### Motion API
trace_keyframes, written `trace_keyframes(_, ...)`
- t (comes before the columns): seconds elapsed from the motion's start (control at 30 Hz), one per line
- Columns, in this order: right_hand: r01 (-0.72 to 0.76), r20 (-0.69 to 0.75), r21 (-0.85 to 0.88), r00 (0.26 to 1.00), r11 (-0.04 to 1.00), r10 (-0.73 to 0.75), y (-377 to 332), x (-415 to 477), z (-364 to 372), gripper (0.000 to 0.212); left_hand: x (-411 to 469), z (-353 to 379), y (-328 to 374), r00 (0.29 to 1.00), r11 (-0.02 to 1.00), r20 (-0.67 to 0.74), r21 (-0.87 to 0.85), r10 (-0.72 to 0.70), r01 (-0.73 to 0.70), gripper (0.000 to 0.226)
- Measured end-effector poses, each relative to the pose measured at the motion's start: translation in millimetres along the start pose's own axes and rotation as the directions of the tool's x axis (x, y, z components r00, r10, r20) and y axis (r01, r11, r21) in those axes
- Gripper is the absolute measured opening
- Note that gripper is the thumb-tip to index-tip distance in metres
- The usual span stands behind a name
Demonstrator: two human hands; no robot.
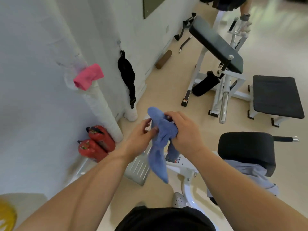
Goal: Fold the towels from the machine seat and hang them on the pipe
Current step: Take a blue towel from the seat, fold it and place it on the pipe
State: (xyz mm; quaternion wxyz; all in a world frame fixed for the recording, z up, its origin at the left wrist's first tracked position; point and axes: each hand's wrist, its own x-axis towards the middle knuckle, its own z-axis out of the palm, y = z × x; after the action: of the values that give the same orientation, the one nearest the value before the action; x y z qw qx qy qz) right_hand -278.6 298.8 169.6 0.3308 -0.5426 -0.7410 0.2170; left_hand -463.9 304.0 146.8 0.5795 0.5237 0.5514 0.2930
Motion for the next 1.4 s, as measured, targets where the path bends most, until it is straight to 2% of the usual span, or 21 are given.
trace_keyframes(0.03, -0.019, 0.020, 0.025, 1.000, 0.999, 0.019, -9.4, -3.4, 6.9, 0.055, -7.0, -7.0, -3.7, 1.000, 0.999, 0.016, -0.039, 0.007, -0.006, 0.049)
trace_keyframes(0.13, -0.048, 0.097, 0.086, 0.995, 0.995, 0.040, -34.6, -10.9, 23.5, 0.059, -22.3, -25.5, -12.0, 0.999, 0.988, 0.002, -0.152, 0.040, -0.039, 0.034)
trace_keyframes(0.23, 0.039, 0.118, -0.034, 0.992, 0.999, -0.034, -43.7, -17.8, 35.4, 0.052, -31.2, -42.4, -17.2, 0.994, 0.954, -0.107, -0.300, -0.007, -0.026, 0.013)
trace_keyframes(0.27, 0.017, 0.121, -0.074, 0.993, 0.997, -0.008, -44.0, -18.7, 37.3, 0.052, -35.1, -48.3, -16.3, 0.989, 0.948, -0.143, -0.317, -0.028, -0.019, 0.008)
trace_keyframes(0.33, -0.074, 0.197, -0.134, 0.975, 0.988, 0.099, -46.5, -19.0, 39.2, 0.052, -40.2, -61.2, -16.7, 0.977, 0.939, -0.205, -0.343, -0.055, -0.019, 0.018)
trace_keyframes(0.4, -0.052, 0.374, -0.243, 0.916, 0.969, 0.143, -48.9, -16.3, 42.7, 0.066, -49.4, -74.5, -14.8, 0.968, 0.945, -0.244, -0.327, -0.057, -0.027, 0.023)
trace_keyframes(0.47, 0.034, 0.568, -0.319, 0.807, 0.947, 0.162, -55.6, -11.5, 44.7, 0.070, -60.3, -88.1, -12.3, 0.969, 0.967, -0.248, -0.250, -0.022, -0.042, 0.017)
trace_keyframes(0.5, 0.033, 0.616, -0.316, 0.767, 0.948, 0.179, -60.8, -8.2, 45.0, 0.074, -65.7, -95.0, -10.6, 0.975, 0.981, -0.221, -0.189, 0.012, -0.055, 0.014)
trace_keyframes(0.53, -0.013, 0.613, -0.274, 0.769, 0.962, 0.185, -66.8, -3.7, 44.6, 0.079, -70.1, -102.5, -8.7, 0.983, 0.992, -0.174, -0.100, 0.058, -0.076, 0.012)
trace_keyframes(0.6, -0.113, 0.539, -0.112, 0.827, 0.987, 0.156, -80.7, 8.7, 45.4, 0.079, -77.7, -115.8, -4.1, 0.990, 0.984, -0.044, 0.121, 0.137, -0.131, 0.011)
trace_keyframes(0.67, -0.059, 0.533, 0.009, 0.845, 0.998, 0.045, -99.9, 20.1, 49.2, 0.071, -83.9, -126.2, 1.2, 0.982, 0.948, 0.054, 0.259, 0.180, -0.188, 0.017)
trace_keyframes(0.73, 0.051, 0.592, 0.051, 0.803, 0.997, -0.071, -113.7, 26.6, 58.8, 0.058, -90.6, -137.0, 3.9, 0.971, 0.915, 0.052, 0.329, 0.232, -0.236, 0.018)
trace_keyframes(0.8, 0.098, 0.603, 0.066, 0.789, 0.993, -0.118, -122.8, 29.9, 68.2, 0.038, -99.9, -148.9, 3.5, 0.960, 0.880, -0.016, 0.403, 0.280, -0.250, 0.019)
trace_keyframes(0.87, 0.120, 0.593, 0.081, 0.792, 0.989, -0.144, -130.3, 31.3, 78.0, 0.034, -112.1, -160.8, 1.4, 0.954, 0.878, -0.065, 0.413, 0.293, -0.241, 0.013)
trace_keyframes(0.97, 0.227, 0.592, 0.159, 0.757, 0.961, -0.277, -150.3, 34.4, 92.8, 0.054, -126.8, -170.9, -5.5, 0.945, 0.865, -0.081, 0.435, 0.315, -0.251, 0.005)
trace_keyframes(1.1, 0.344, 0.530, 0.276, 0.725, 0.898, -0.441, -161.2, 47.1, 123.0, 0.017, -140.4, -182.4, -20.8, 0.907, 0.915, -0.302, 0.366, 0.292, -0.173, 0.017)
trace_keyframes(1.23, 0.340, 0.581, 0.263, 0.691, 0.903, -0.430, -160.4, 58.1, 139.8, 0.011, -151.8, -186.3, -29.9, 0.889, 0.919, -0.375, 0.380, 0.262, -0.110, 0.015)
trace_keyframes(1.33, 0.312, 0.552, 0.294, 0.716, 0.903, -0.427, -156.2, 71.6, 148.1, 0.014, -155.7, -190.8, -39.9, 0.904, 0.925, -0.406, 0.379, 0.136, 0.031, 0.019)
trace_keyframes(1.4, 0.289, 0.548, 0.272, 0.737, 0.918, -0.395, -147.0, 87.3, 150.9, 0.022, -158.7, -193.8, -45.8, 0.894, 0.955, -0.446, 0.279, 0.034, 0.103, 0.012)
